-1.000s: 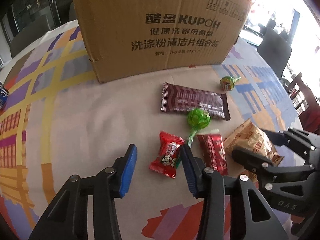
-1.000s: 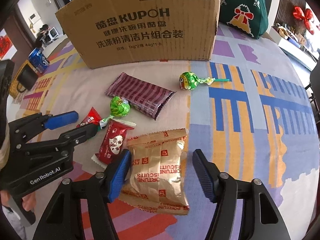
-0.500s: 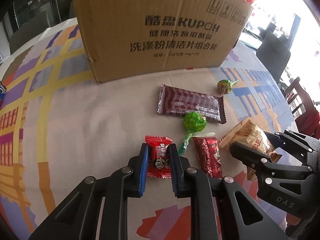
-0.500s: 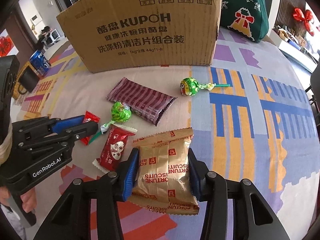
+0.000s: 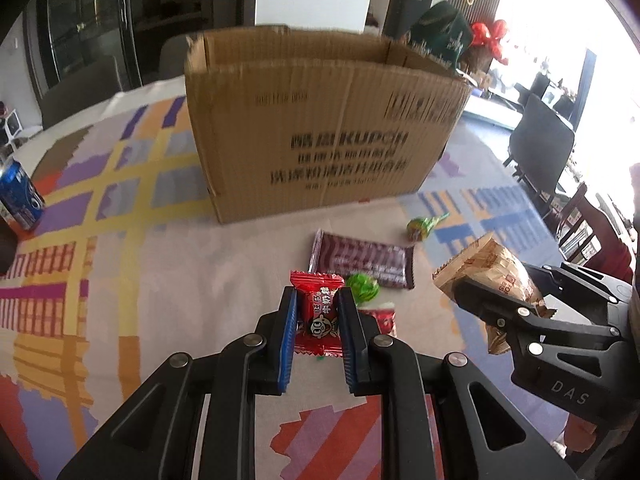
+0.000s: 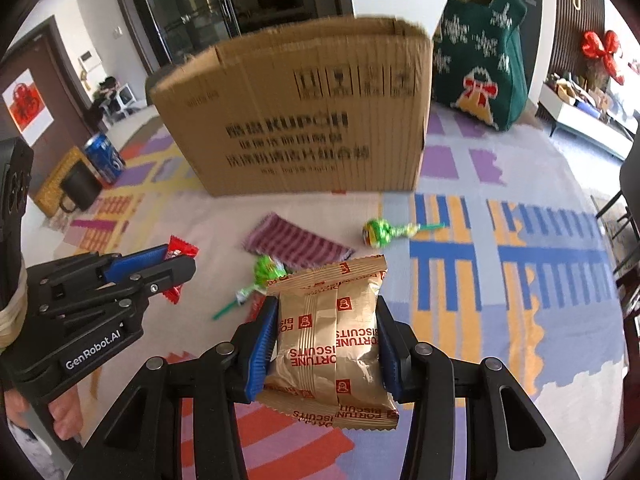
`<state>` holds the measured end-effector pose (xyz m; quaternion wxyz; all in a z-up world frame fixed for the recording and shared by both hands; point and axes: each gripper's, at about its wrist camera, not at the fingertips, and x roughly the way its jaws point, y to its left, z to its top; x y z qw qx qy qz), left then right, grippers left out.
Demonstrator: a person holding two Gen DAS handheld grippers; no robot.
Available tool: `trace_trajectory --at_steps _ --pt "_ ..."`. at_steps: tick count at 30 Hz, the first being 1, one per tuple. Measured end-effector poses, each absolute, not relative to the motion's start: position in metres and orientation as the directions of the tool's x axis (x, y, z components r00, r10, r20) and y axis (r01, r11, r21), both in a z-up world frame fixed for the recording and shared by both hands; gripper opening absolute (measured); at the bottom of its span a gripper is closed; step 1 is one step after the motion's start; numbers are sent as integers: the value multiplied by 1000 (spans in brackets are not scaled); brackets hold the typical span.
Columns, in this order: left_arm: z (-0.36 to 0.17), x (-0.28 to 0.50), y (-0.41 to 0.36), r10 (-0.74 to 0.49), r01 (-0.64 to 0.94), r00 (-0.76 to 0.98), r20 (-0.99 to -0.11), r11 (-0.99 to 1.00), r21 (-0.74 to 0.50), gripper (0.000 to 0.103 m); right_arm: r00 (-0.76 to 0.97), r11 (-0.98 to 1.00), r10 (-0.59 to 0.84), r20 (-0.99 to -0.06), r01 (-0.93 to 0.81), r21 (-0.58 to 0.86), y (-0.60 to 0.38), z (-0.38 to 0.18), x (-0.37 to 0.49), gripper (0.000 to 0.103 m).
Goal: Organize snacks
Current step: 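Carry both snacks over the box and open both tools to release them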
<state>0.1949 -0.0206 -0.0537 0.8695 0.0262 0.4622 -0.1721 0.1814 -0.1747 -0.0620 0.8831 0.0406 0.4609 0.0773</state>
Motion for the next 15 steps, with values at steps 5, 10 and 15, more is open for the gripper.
trace_trajectory --at_steps 5,10,15 --pt "-29 194 -19 -275 324 565 -778 941 -98 21 616 984 180 -767 -118 136 -174 -40 179 46" --pt "-3 193 -19 -285 325 615 -735 941 -93 21 666 981 192 -720 -135 137 -175 -17 179 46" --pt "17 197 -18 -286 326 655 -700 942 -81 21 708 979 201 -677 -142 143 -176 4 182 46"
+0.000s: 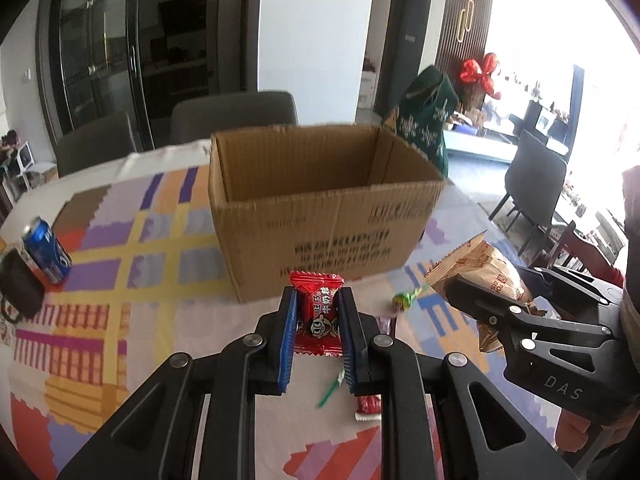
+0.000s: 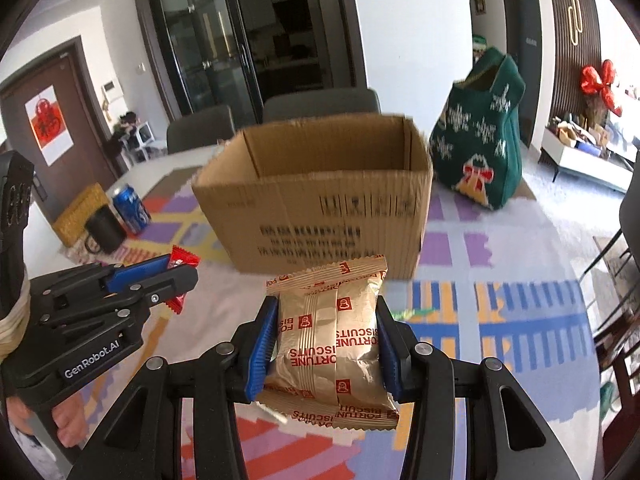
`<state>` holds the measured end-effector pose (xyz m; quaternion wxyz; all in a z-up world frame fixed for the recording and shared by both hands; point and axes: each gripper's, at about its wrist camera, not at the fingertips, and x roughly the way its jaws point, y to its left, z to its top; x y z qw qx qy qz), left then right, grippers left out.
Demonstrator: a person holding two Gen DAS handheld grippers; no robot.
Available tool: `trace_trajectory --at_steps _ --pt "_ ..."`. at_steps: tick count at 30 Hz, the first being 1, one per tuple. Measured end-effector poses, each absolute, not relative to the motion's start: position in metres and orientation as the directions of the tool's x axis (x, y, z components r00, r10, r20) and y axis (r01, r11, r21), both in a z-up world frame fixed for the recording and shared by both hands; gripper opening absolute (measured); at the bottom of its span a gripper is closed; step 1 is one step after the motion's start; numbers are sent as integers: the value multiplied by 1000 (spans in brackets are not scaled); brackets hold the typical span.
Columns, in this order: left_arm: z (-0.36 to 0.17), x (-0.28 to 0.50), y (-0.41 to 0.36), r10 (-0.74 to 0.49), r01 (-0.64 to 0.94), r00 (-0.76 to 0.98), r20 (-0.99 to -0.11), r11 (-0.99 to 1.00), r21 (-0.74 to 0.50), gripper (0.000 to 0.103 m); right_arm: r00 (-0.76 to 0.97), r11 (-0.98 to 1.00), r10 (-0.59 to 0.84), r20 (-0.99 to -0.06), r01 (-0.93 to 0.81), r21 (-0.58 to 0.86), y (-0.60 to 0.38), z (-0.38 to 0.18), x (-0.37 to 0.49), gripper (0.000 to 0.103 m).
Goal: Organize snacks
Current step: 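Carry both snacks over the box and open both tools to release them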
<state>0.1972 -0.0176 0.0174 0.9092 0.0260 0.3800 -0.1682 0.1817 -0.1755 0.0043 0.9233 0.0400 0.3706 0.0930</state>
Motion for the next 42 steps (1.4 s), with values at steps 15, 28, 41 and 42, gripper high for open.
trace_trajectory --at_steps 15,28,41,42 --pt "58 225 -17 -267 314 725 -635 949 -41 21 781 978 211 -587 -171 123 -178 49 211 46" --pt "74 262 -20 -257 303 738 -624 952 -33 21 807 977 210 -552 -191 92 -179 75 249 46" --pt "60 302 -26 -250 292 715 -653 955 -47 21 782 977 210 -587 -194 90 -183 67 296 46" --pt "59 305 -26 -250 290 712 -656 956 -48 21 780 977 209 -590 -194 91 -183 66 300 46"
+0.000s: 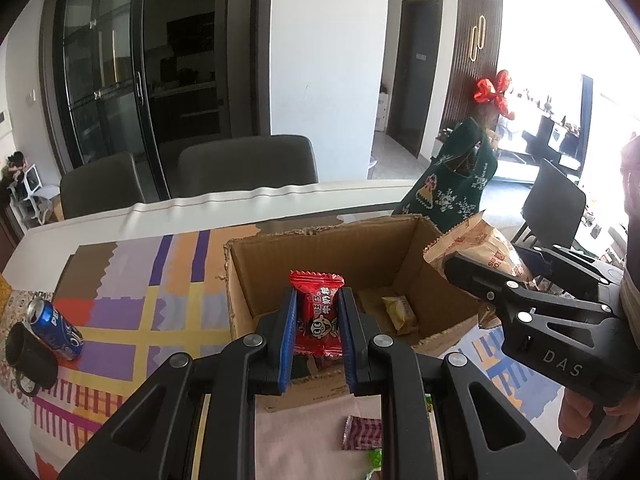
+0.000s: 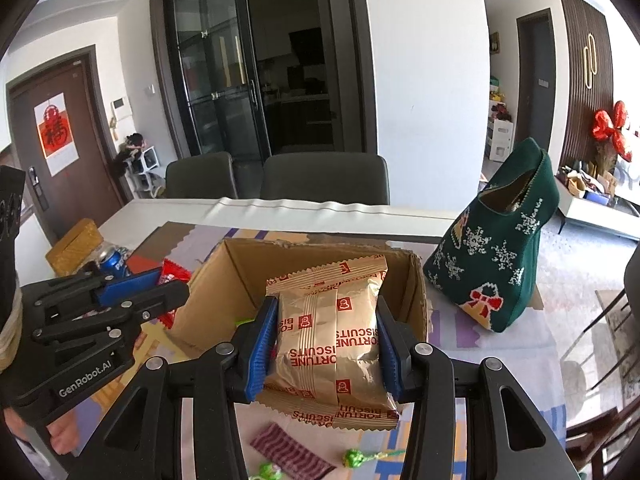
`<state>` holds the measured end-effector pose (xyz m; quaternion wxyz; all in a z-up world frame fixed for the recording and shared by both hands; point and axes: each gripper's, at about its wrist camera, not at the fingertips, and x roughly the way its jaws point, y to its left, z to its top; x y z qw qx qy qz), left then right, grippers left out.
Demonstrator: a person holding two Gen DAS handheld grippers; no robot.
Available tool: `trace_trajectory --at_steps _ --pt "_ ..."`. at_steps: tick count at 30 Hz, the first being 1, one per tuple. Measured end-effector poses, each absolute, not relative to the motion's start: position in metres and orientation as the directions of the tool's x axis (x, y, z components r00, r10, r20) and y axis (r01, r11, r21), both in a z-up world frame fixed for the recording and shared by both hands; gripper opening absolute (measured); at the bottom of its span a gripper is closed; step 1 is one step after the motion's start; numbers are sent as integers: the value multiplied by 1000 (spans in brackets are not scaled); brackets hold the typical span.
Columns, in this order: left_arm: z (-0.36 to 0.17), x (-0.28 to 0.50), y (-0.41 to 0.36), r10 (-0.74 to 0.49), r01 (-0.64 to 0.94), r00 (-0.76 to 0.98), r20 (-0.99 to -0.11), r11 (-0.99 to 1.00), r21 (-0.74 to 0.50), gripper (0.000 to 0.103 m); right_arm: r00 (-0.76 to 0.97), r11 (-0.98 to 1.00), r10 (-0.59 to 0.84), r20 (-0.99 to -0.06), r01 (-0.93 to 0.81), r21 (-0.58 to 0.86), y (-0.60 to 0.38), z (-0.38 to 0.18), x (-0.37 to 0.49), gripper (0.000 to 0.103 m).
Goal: Organize snacks
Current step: 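Carry both snacks over the box and open both tools to release them, then move both tools back toward the lollipops and chocolate bar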
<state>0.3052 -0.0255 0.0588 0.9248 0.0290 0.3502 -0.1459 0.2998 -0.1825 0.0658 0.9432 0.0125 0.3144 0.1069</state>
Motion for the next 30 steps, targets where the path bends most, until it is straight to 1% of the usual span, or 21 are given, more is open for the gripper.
trace_trajectory --at_steps 12,14,15,16,17,18,22,28,30 --pt "48 329 -25 -238 276 692 -682 960 -55 22 762 976 210 -612 -198 89 -178 55 326 46" --pt "47 329 -25 -214 261 703 -678 965 -34 34 764 977 208 -611 -197 86 -178 53 329 47" --pt "47 326 -26 -202 258 715 -669 966 -15 46 765 977 204 -611 -195 82 -177 53 331 53" --pt "48 324 -26 -196 257 724 -662 966 -5 51 764 978 199 -614 -192 78 -177 52 331 62" --pt "48 322 -27 -193 257 727 -659 966 0 51 764 979 194 -616 -189 75 -178 51 332 64" --pt "48 320 -27 -190 255 728 -658 967 2 51 767 980 191 -613 -187 73 -178 51 331 65" --pt "47 312 -25 -198 253 724 -661 967 -13 51 776 982 174 -606 -185 45 -179 50 323 65" --pt "45 288 -27 -198 260 727 -658 966 -4 51 799 981 148 -582 -195 -17 -180 51 296 65" --pt "45 280 -30 -198 268 728 -656 963 7 51 798 979 154 -582 -203 -19 -181 50 290 65"
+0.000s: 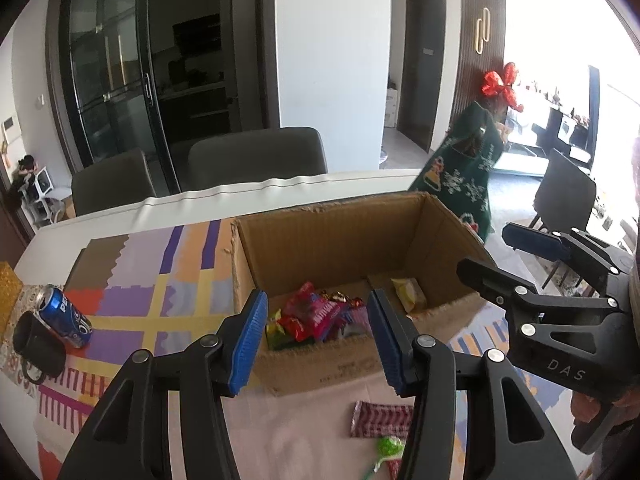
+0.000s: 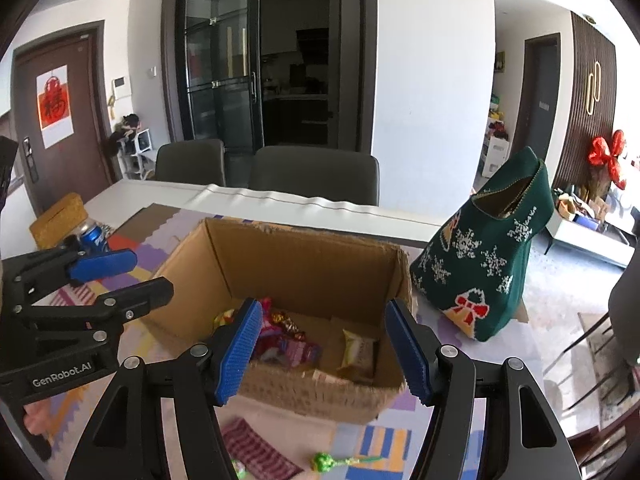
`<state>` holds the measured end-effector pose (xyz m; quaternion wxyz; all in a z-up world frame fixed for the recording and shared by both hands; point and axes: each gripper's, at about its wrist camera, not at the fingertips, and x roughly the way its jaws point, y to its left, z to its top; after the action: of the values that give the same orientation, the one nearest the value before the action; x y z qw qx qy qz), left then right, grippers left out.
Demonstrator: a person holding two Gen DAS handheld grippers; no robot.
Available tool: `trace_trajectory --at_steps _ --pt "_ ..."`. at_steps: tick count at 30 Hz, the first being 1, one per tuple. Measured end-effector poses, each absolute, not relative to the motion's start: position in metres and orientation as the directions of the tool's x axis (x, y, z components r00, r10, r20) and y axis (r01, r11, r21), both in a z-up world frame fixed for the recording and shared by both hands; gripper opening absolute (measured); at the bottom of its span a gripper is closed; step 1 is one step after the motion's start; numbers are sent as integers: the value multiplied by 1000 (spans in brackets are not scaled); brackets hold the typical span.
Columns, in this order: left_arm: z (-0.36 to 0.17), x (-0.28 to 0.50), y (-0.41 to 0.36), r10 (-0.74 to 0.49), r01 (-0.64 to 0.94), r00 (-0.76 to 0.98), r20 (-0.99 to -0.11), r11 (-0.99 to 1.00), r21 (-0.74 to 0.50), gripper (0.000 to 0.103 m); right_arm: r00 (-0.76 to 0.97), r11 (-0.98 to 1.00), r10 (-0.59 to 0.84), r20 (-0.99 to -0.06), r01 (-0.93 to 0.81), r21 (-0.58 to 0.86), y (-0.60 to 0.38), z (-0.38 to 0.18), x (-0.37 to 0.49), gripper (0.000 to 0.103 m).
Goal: Organize snacks
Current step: 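Move both tools back toward the lollipops and chocolate bar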
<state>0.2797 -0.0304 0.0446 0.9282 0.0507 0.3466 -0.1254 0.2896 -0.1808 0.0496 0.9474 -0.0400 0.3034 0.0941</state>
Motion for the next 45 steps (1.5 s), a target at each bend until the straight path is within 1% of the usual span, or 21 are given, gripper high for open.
trace_trajectory --at_steps 10,22,28,35,45 --pt "38 246 -40 -215 294 709 -672 956 3 52 773 973 182 -607 -232 -4 -188 38 259 65" --pt "7 215 -51 -217 312 642 -735 950 -9 52 746 963 189 -639 -268 -28 -194 17 231 65" --pt "-14 209 -54 -218 300 588 -778 953 -41 52 716 953 201 -668 -302 -38 -192 0 221 65" --pt "-43 205 -61 -208 302 527 -824 952 -48 52 668 947 203 -716 -319 -29 -197 -26 217 65" --pt "-76 213 -67 -202 295 454 -868 953 -68 52 585 948 202 -786 -319 6 -206 -65 229 65"
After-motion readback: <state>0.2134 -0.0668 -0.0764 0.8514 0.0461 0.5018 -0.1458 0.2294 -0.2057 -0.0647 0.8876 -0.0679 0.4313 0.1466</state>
